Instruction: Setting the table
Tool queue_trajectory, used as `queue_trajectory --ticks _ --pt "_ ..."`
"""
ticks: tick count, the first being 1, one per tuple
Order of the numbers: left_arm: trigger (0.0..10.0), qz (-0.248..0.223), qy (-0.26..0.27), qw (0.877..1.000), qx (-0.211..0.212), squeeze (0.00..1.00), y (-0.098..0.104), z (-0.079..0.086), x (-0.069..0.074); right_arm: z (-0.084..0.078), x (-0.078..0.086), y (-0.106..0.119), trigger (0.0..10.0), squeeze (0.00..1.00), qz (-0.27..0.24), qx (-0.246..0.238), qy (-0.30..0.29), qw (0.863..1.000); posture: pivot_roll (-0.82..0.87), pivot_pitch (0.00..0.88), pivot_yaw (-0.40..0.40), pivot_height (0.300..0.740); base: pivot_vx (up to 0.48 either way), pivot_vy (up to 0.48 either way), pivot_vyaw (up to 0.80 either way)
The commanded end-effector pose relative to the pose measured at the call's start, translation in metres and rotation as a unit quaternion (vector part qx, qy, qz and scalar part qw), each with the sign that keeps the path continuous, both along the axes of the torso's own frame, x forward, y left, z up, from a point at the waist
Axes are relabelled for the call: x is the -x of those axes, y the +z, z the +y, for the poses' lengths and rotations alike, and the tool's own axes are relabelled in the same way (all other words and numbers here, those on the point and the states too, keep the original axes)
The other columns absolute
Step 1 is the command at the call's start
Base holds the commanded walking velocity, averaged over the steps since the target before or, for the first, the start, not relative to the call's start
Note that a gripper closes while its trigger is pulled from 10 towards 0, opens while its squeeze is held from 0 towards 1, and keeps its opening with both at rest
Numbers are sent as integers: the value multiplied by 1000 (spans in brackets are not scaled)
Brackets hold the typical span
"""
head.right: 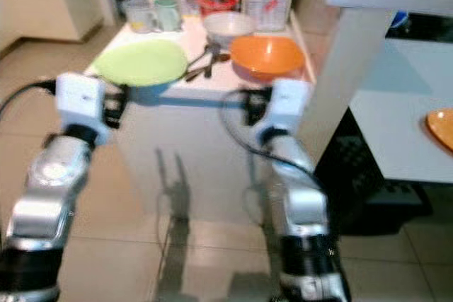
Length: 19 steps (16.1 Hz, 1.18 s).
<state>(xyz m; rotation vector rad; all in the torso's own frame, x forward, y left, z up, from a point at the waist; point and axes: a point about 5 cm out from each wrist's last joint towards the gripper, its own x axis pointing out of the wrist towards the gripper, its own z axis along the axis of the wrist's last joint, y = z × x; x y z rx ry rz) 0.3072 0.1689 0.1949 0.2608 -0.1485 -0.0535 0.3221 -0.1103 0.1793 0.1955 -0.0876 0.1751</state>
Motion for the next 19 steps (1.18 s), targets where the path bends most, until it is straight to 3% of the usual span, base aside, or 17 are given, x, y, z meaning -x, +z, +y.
queue_trajectory --ticks 1,7,16,17,19 --pt "10000 -5 -16 1000 0 0 4 -9 -1 -12 -2 3 10000 0 -4 3 -21 1000 29 0 1 740 341 0 0" --pt "10000 -6 -20 1000 -2 0 5 -9 -1 -12 -2 4 10000 0 -3 -7 -20 1000 28 0 7 740 344 0 -581" --pt "10000 -7 -19 1000 -1 0 5 -10 -1 -13 -1 12 10000 0 -28 -12 -7 1000 24 0 3 740 340 0 0" --pt "10000 -8 -18 1000 -2 0 5 -10 -1 -14 -1 13 10000 945 -33 -17 -2 999 24 0 3 740 304 0 0" --pt "10000 -13 -23 1000 -2 0 7 -11 -1 -14 0 16 10000 1000 -36 -28 7 999 24 0 3 740 0 0 0"
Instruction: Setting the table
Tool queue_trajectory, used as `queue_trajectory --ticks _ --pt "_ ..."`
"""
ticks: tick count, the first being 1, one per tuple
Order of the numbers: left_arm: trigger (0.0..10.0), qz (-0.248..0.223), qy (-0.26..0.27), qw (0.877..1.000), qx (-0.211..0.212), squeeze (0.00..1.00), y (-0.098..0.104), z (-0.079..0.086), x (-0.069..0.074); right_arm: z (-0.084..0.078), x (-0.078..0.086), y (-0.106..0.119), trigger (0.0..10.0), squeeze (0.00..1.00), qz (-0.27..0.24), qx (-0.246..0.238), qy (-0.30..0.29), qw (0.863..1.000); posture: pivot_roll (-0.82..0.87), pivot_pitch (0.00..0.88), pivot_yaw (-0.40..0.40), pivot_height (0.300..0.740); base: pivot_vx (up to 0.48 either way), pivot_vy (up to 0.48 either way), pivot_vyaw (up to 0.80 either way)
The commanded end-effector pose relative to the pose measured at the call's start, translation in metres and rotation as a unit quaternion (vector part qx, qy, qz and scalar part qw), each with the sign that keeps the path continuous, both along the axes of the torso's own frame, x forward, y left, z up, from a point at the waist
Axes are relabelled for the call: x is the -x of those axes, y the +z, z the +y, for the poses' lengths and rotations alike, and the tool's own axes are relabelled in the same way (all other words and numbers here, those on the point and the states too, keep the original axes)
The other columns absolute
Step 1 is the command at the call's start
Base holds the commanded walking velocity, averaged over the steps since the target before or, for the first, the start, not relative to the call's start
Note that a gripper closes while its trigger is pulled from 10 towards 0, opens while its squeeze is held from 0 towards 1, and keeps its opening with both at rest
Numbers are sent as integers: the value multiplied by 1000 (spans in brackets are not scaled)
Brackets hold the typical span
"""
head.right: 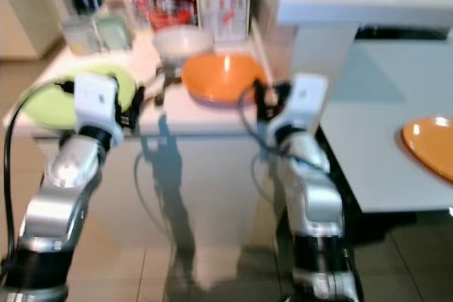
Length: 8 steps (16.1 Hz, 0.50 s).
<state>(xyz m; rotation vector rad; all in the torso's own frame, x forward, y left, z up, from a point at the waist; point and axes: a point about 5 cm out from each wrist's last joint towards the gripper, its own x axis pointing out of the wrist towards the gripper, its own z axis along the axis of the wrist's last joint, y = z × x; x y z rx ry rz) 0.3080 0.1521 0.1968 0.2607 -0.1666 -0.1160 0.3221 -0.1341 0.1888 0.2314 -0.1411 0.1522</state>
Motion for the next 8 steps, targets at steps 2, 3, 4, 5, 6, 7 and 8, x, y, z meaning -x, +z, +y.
queue_trajectory --ticks 2,3,4,5,6,7,8 --pt "10000 -16 -18 1000 -8 0 8 2 1 11 1 6 10000 1000 -3 -12 28 1000 21 0 2 740 0 0 0" --pt "10000 -19 -40 999 -17 0 8 -1 3 12 2 5 10000 1000 7 -14 28 999 20 0 3 740 0 0 0" --pt "10000 -19 -64 997 -23 0 8 -5 5 11 2 4 10000 1000 20 -21 22 999 20 0 3 740 0 0 0" --pt "10000 -18 -80 996 -26 0 8 -8 7 10 1 3 10000 1000 30 -28 14 999 19 0 4 740 0 0 0" --pt "10000 -19 -89 995 -27 0 9 -10 8 10 -1 3 10000 1000 36 -36 5 999 20 0 3 740 0 0 0" --pt "10000 -20 -94 995 -28 0 10 -11 8 9 -2 4 10000 1000 39 -41 -1 998 20 0 3 740 0 0 0" --pt "10000 -21 -97 995 -29 0 10 -12 8 9 -3 5 10000 1000 45 -44 -7 998 21 0 1 740 0 0 0"
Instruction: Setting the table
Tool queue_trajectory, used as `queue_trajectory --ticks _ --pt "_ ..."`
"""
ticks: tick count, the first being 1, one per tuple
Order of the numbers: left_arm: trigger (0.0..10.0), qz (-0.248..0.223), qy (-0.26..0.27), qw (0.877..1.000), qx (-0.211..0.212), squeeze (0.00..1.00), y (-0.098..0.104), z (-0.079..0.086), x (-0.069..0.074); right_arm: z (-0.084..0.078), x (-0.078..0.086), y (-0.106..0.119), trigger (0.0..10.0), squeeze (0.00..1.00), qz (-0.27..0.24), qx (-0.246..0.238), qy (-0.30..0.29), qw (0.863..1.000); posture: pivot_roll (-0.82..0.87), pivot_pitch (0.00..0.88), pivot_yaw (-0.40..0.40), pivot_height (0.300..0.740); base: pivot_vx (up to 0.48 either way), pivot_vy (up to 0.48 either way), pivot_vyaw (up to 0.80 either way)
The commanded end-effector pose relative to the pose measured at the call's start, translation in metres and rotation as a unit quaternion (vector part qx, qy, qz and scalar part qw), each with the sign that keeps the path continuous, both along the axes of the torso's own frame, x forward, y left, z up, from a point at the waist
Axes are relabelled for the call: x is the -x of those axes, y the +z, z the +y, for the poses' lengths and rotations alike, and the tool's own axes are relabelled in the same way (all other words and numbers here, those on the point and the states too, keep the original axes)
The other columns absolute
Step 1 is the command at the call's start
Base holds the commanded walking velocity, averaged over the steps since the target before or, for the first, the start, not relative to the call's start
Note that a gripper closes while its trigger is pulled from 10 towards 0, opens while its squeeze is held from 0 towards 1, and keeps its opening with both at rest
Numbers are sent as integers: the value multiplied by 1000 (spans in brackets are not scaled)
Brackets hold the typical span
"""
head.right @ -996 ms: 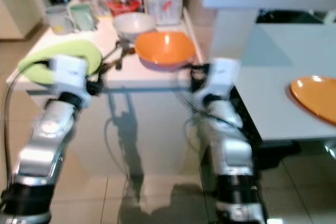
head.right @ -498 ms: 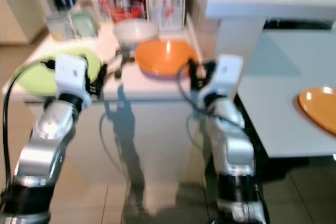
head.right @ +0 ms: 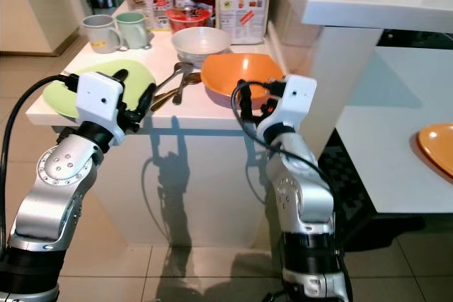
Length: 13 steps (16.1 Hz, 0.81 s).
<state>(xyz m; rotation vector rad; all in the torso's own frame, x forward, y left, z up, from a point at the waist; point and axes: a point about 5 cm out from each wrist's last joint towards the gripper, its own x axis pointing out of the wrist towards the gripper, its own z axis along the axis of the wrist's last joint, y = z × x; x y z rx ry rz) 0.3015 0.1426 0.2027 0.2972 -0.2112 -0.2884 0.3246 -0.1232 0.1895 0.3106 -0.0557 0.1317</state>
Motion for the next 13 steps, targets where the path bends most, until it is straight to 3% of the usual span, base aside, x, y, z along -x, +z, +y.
queue_trajectory --ticks 1,6,7,8,13 --pt "10000 -9 -15 1000 -4 0 4 -3 2 -2 -1 4 10000 1000 7 -9 -13 1000 21 0 1 740 0 0 0" --pt "10000 -12 -31 999 -3 0 5 -6 3 -11 -12 -6 10000 1000 80 -31 -80 993 17 0 7 740 0 0 0" --pt "10000 -13 -38 999 -3 0 6 -7 3 -10 -17 -7 10000 710 92 -34 -82 992 16 0 8 740 0 0 0" --pt "10000 -10 -58 998 -4 0 6 -11 5 -7 -23 -6 10000 0 101 -49 -82 990 18 0 6 740 0 0 0" --pt "10000 15 -117 993 -20 0 -1 -18 16 3 -46 -13 10000 0 145 -109 -89 979 30 0 -2 740 0 0 0"
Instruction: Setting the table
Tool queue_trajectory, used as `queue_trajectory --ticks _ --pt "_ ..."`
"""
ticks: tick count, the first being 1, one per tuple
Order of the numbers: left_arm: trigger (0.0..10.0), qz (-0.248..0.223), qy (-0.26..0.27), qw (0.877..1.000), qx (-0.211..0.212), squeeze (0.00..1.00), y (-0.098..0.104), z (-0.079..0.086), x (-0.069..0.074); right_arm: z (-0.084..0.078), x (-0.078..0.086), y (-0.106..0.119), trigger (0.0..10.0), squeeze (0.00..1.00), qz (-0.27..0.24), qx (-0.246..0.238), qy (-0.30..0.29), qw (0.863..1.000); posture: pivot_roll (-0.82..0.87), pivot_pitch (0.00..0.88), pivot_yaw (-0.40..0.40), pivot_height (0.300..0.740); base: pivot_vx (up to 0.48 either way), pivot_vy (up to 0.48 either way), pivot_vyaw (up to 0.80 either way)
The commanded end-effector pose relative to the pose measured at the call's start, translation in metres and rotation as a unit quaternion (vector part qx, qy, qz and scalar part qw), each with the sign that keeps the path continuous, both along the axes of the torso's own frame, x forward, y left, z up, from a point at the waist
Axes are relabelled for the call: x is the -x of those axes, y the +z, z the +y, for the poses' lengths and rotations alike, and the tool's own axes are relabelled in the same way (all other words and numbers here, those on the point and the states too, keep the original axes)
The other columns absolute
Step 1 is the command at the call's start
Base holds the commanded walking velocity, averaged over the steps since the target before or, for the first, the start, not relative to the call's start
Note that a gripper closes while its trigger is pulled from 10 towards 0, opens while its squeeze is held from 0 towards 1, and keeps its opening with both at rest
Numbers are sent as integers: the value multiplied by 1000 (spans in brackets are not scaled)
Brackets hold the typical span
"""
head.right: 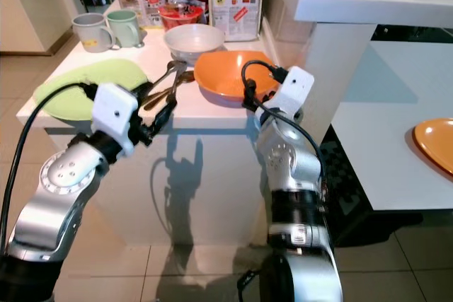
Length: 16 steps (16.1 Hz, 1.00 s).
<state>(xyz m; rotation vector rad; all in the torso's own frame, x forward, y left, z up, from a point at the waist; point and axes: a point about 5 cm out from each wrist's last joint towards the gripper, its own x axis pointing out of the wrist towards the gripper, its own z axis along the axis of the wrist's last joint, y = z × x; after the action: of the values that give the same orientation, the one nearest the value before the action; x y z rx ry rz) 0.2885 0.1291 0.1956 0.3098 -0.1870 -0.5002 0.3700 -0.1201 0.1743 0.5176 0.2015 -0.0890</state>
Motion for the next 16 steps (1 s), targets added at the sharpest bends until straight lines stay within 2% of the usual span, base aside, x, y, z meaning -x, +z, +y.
queue_trajectory --ticks 1,5,8,9,10,11,16 --pt "10000 -9 -19 1000 3 0 6 -5 3 0 -4 2 10000 0 0 -15 -9 1000 29 0 -3 740 0 0 0" --pt "10000 0 -44 999 9 0 6 -9 7 -3 -18 0 10000 0 22 -33 -34 999 28 0 0 740 0 0 0" --pt "10000 1 -43 999 10 0 6 -9 7 -2 -24 4 10000 0 15 -55 -30 998 32 0 -2 740 0 0 0" --pt "10000 1 -42 999 12 0 7 -9 7 -1 -26 7 7725 0 9 -66 -27 997 32 0 -2 740 0 0 0" --pt "10000 1 -42 999 13 0 7 -8 7 0 -27 7 3020 0 7 -72 -27 997 31 0 -1 740 0 0 0" --pt "10000 1 -41 999 13 0 7 -8 7 0 -27 8 0 0 5 -82 -28 996 30 0 1 740 0 0 0" --pt "10000 2 -44 999 13 0 7 -9 7 0 -30 9 0 0 0 -109 -31 994 28 0 3 740 0 0 0"
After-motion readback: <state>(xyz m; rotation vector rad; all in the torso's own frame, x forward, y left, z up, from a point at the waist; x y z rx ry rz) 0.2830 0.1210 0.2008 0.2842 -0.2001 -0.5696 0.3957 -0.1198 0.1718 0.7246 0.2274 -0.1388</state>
